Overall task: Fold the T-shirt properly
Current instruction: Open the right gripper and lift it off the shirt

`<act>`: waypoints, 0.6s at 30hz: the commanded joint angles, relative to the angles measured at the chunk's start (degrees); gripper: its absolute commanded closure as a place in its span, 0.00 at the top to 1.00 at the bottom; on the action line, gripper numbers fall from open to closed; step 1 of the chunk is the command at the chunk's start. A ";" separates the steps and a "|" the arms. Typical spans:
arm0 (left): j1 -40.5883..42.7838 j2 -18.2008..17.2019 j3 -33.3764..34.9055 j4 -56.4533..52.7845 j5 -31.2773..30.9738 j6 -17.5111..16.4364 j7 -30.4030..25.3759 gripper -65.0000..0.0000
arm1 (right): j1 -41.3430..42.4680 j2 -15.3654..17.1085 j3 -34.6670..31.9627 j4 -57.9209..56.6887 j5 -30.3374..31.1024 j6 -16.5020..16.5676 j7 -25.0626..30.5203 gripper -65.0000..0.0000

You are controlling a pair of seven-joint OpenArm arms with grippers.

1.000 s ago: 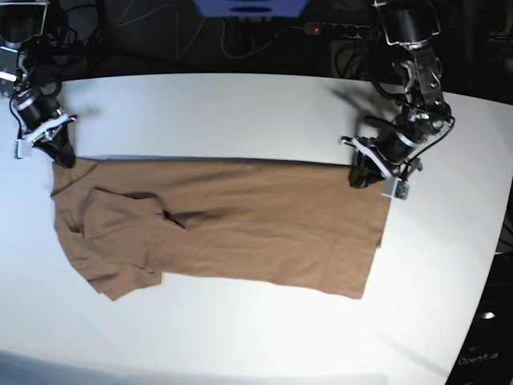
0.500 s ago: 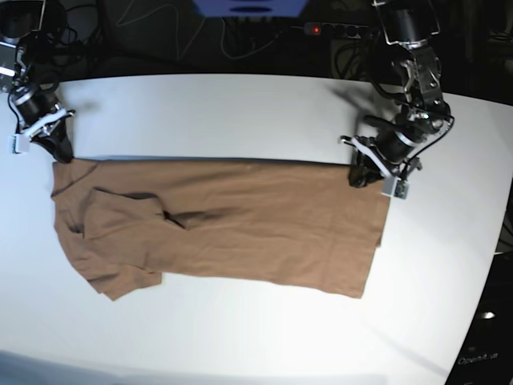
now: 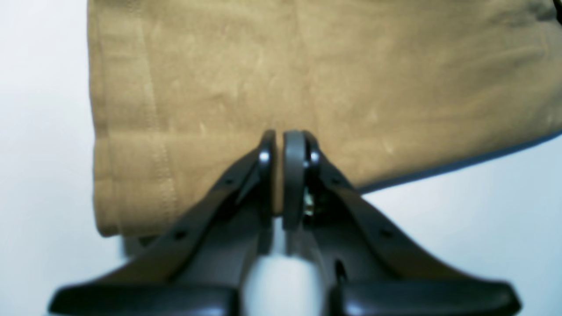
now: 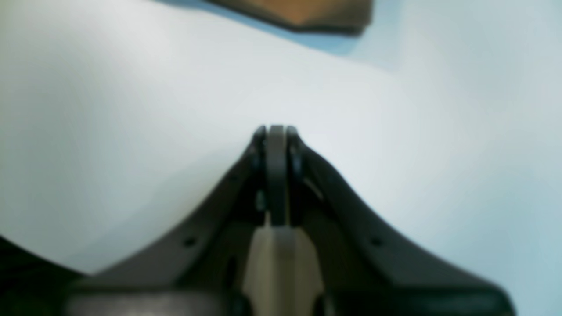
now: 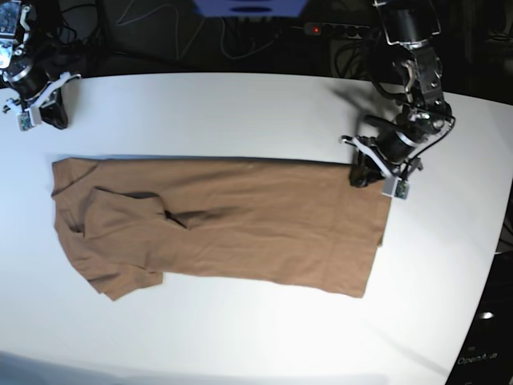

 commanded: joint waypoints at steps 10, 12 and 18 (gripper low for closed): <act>1.47 0.16 0.71 -1.41 6.69 0.87 9.76 0.06 | 8.08 1.89 -1.76 15.81 -7.75 0.19 -17.69 0.01; 1.47 0.25 0.71 -1.32 6.69 0.87 9.76 0.06 | 11.33 1.71 -4.74 15.99 -13.29 0.19 -20.41 0.01; 1.38 0.34 0.71 -1.32 6.77 0.87 9.76 0.06 | 15.73 0.57 -12.48 15.99 -23.49 0.19 -24.19 0.01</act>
